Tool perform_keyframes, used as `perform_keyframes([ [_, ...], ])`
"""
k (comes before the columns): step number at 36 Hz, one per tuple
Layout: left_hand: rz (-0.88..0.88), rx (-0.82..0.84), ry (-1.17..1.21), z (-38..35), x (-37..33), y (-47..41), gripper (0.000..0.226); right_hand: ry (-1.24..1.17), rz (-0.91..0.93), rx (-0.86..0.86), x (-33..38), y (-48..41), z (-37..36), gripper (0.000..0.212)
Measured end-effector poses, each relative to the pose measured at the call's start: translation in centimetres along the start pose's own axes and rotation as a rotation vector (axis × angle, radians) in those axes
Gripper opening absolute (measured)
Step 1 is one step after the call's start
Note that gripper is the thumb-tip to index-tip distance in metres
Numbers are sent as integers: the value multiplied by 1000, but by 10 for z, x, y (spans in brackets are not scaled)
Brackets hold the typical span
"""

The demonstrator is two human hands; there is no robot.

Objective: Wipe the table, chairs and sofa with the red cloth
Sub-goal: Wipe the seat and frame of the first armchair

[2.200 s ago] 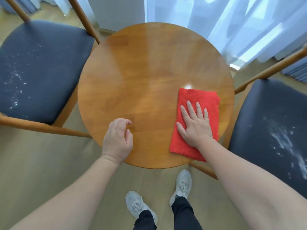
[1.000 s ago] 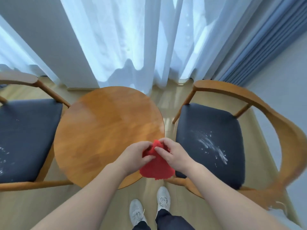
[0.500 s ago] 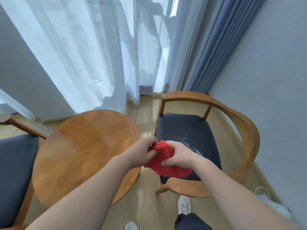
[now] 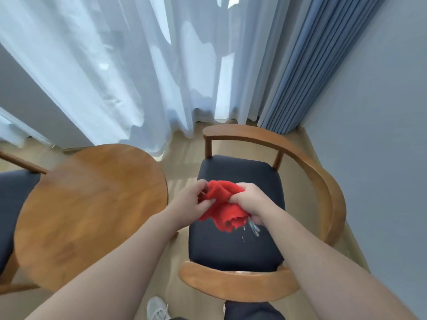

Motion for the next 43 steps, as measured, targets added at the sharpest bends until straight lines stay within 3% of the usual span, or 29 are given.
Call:
perform_keyframes([
  [3, 6, -3, 77, -19, -2, -1, 10, -205, 5, 118, 5, -4, 5, 31],
  [5, 4, -19, 119, -26, -2, 1, 20, -352, 6, 223, 6, -5, 6, 24],
  [6, -6, -24, 132, -28, -1, 2, 27, -403, -3, 245, 5, -5, 6, 31],
  [10, -62, 7, 82, -42, 3, 2, 40, -434, -91, 137, -7, -15, 6, 56],
  [12, -78, 43, 20, -49, 7, 3, 38, -413, -136, 79, -17, -20, 4, 53],
  [15, -65, 73, -6, -55, 21, 6, 36, -364, -140, -11, -27, -25, 3, 24],
  [21, 56, -33, 10, -52, 66, 6, 31, -170, -76, -147, -46, -39, 21, 31],
  [27, 239, -86, -30, -64, 110, 0, 32, 291, 121, -200, -46, -74, 35, 34],
  [36, 449, -147, -120, -109, 160, -27, 31, 687, 259, -93, -47, -180, 55, 42],
  [43, 569, -305, -191, -149, 205, -57, 29, 900, 578, -41, -60, -288, 58, 50],
])
Point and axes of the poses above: each hand's wrist, its own y-axis away from the middle knuckle, its own z-axis out of the back of the hand, x = y × z, the point moved 4 cm from there along -y, towards the middle knuckle, and after that the axes turned 2 degrees about z, right-handed, at the moved point
